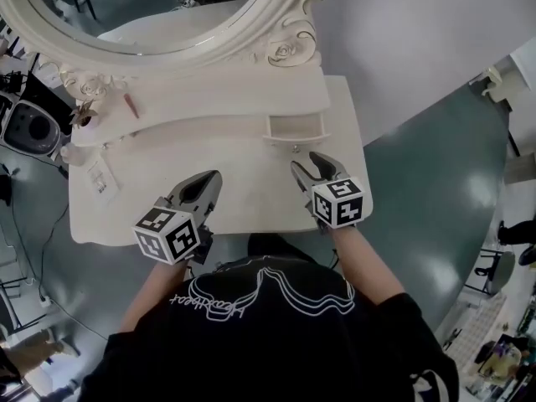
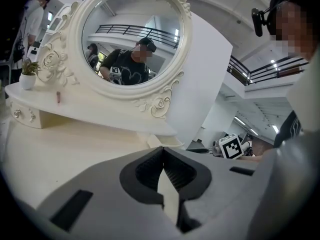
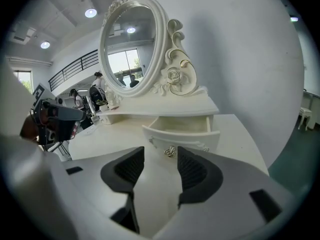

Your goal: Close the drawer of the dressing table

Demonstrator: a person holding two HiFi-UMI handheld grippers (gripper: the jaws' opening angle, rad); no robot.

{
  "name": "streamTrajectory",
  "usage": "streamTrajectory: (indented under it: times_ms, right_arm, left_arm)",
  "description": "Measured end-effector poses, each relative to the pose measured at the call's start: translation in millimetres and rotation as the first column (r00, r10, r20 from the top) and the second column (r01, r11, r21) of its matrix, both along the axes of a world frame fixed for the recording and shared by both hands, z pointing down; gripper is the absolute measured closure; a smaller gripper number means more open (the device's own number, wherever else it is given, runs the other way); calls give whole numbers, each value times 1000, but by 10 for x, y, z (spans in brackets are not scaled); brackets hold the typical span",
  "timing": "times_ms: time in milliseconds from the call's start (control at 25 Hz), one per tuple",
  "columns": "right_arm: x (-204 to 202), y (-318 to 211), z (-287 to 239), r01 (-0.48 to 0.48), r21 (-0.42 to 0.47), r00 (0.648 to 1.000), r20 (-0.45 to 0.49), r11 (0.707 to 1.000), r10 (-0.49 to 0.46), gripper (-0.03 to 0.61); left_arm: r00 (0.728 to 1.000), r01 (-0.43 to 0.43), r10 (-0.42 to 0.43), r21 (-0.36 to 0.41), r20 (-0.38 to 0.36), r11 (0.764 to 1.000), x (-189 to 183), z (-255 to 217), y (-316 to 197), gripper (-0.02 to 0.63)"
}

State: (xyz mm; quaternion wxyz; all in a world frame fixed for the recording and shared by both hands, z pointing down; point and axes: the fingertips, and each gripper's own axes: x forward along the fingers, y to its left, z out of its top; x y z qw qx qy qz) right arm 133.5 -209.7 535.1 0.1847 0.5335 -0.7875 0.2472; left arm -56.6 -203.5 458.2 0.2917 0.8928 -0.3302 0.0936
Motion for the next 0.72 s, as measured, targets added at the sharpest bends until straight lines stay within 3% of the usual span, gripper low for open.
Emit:
streamTrajectory:
  times_ms: [240, 720]
  right_arm:
    - [62, -162, 283, -37, -29, 998, -46, 999, 36, 396]
    - [55, -302, 423, -60, -35, 998, -34, 998, 58, 463]
  left_arm:
    - [1000, 27, -26, -17, 8, 1000, -83, 97, -127, 611]
    - [999, 31, -30, -49, 18, 998, -38, 269, -245, 611]
